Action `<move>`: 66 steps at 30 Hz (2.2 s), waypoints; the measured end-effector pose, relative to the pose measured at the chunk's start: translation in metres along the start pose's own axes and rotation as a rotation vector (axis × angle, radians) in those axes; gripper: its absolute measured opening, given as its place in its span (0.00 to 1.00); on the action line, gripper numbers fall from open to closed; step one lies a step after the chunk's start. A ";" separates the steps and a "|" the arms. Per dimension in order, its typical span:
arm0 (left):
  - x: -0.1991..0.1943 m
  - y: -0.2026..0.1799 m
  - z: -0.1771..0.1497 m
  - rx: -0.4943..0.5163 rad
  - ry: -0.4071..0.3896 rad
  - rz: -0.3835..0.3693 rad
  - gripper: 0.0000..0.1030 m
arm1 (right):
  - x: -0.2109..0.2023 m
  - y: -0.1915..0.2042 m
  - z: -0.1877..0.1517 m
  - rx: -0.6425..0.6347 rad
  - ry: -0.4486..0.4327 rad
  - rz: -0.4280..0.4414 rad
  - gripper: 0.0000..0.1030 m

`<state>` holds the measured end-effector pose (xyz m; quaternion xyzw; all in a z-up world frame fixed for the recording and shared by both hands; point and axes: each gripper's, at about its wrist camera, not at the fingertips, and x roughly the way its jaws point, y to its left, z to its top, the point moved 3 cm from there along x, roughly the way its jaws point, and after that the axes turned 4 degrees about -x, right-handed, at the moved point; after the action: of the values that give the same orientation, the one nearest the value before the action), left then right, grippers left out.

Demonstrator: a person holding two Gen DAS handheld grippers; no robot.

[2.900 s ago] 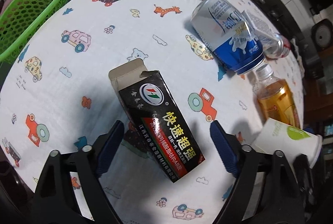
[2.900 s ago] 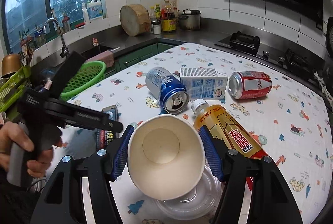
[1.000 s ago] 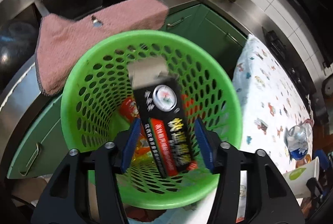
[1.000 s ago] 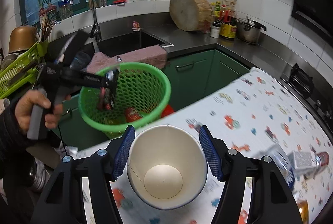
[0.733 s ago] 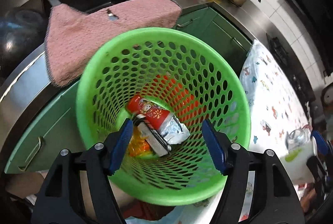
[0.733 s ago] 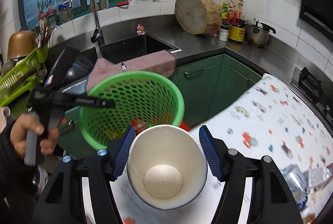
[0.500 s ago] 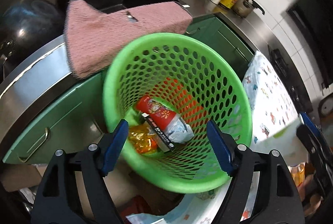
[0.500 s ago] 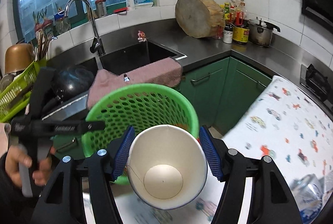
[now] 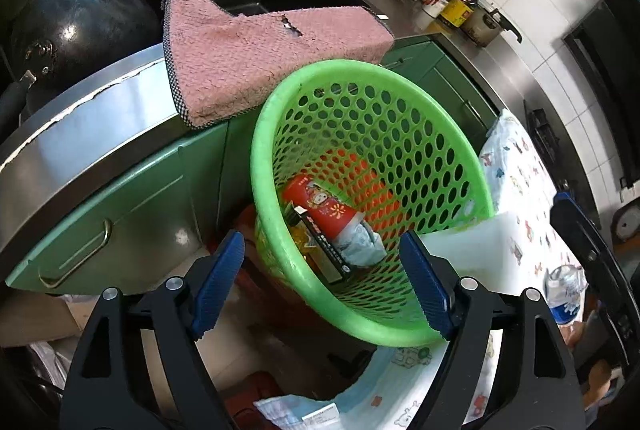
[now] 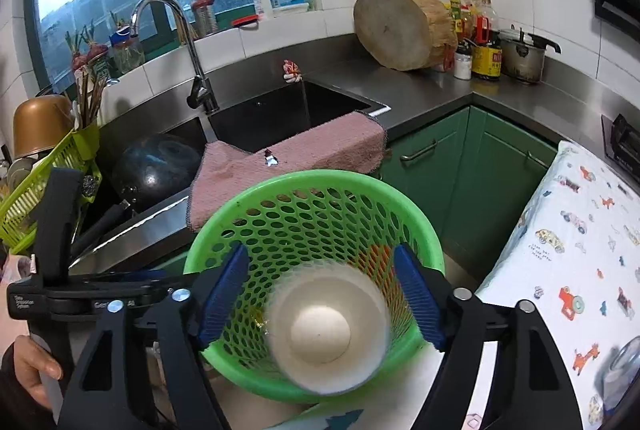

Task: Collect trash
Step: 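Open the right tool over the green basket to drop the white paper cup, then grasp the white plastic lid with the left tool while the right tool grasps the clear plastic cup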

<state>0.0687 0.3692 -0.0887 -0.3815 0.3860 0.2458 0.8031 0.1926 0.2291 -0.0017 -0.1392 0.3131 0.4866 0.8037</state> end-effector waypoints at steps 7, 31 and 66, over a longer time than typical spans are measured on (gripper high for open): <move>-0.007 -0.017 -0.008 0.023 -0.004 -0.031 0.78 | -0.037 -0.007 -0.011 -0.012 -0.025 -0.022 0.74; -0.030 -0.114 -0.077 0.196 0.017 -0.152 0.87 | -0.210 -0.103 -0.138 0.179 -0.061 -0.293 0.84; -0.008 -0.323 -0.267 0.680 0.236 -0.272 0.90 | -0.363 -0.264 -0.355 0.538 0.103 -0.612 0.74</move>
<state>0.1709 -0.0358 -0.0557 -0.1667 0.4812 -0.0510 0.8591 0.1720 -0.3396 -0.0625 -0.0351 0.4131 0.1180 0.9023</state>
